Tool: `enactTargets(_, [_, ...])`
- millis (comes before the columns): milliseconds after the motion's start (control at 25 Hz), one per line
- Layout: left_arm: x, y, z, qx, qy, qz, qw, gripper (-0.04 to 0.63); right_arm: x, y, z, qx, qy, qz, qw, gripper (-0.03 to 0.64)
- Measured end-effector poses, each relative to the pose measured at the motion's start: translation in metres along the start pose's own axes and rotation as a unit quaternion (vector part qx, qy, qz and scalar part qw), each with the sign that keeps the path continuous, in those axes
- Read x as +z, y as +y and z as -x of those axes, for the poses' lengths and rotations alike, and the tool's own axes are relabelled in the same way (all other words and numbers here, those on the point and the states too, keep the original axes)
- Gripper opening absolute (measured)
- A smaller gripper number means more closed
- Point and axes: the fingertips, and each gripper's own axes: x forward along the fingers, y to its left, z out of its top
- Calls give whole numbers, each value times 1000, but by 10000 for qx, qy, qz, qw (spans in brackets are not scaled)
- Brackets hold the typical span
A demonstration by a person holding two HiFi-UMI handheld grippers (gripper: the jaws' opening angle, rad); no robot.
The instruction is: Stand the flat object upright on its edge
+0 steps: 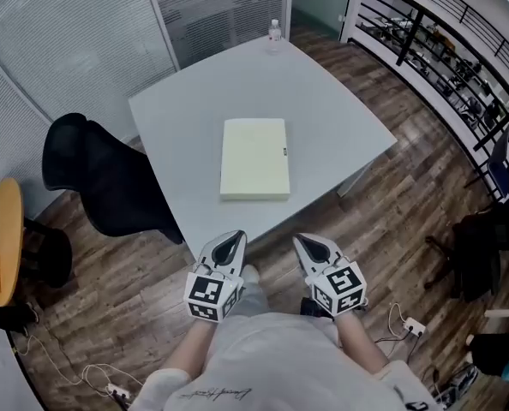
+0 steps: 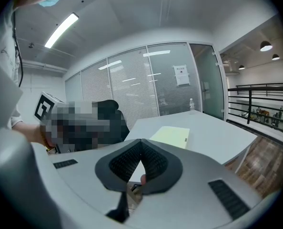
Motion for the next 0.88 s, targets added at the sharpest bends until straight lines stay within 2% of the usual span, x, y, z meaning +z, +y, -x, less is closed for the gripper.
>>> enactTargets(480, [33, 72, -55, -360, -52, -139, 9992, 12, 44, -27, -74, -370, -163, -97, 9991, 25])
enactTargets(720, [37, 100, -66, -456, -20, -137, 9989, 12, 55, -29, -97, -474, -180, -127, 9986, 25])
enactTargets(880, [29, 104, -71, -498, 76, -68, 9987, 12, 52, -32, -98, -554, -113, -159, 9983, 25])
